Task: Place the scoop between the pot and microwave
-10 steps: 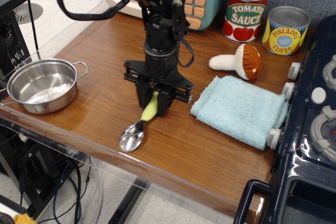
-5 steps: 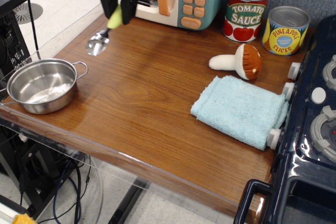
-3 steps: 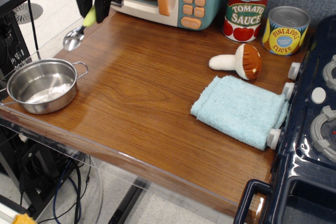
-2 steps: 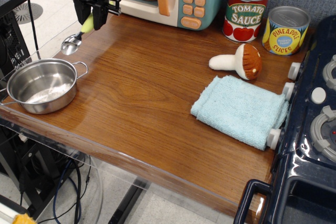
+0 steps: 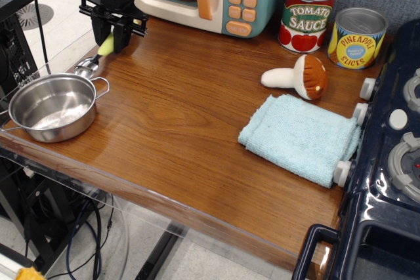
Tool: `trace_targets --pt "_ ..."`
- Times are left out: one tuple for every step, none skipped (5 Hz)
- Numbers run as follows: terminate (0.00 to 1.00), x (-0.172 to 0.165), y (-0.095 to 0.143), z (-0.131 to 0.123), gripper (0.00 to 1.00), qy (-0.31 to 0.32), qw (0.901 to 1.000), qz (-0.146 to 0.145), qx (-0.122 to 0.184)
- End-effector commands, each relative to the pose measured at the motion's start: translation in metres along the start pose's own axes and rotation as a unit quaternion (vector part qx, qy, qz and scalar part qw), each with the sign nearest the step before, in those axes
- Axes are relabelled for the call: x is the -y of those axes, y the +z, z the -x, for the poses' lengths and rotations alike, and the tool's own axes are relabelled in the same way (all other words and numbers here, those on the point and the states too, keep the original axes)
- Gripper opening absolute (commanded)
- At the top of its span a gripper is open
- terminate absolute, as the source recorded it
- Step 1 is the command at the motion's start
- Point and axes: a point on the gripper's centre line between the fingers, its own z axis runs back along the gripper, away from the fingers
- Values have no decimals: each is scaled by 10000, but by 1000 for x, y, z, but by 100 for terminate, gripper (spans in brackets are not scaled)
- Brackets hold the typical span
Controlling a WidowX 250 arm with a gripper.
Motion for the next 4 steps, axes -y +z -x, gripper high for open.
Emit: trace_targets --pt "0 -14 16 -1 100 184 9997 -170 -7" --pt "0 -12 18 0 100 323 9990 -289 -49" --pt "0 -15 31 2 100 394 9985 -386 15" --pt "0 -26 59 3 100 638 9975 -188 240"
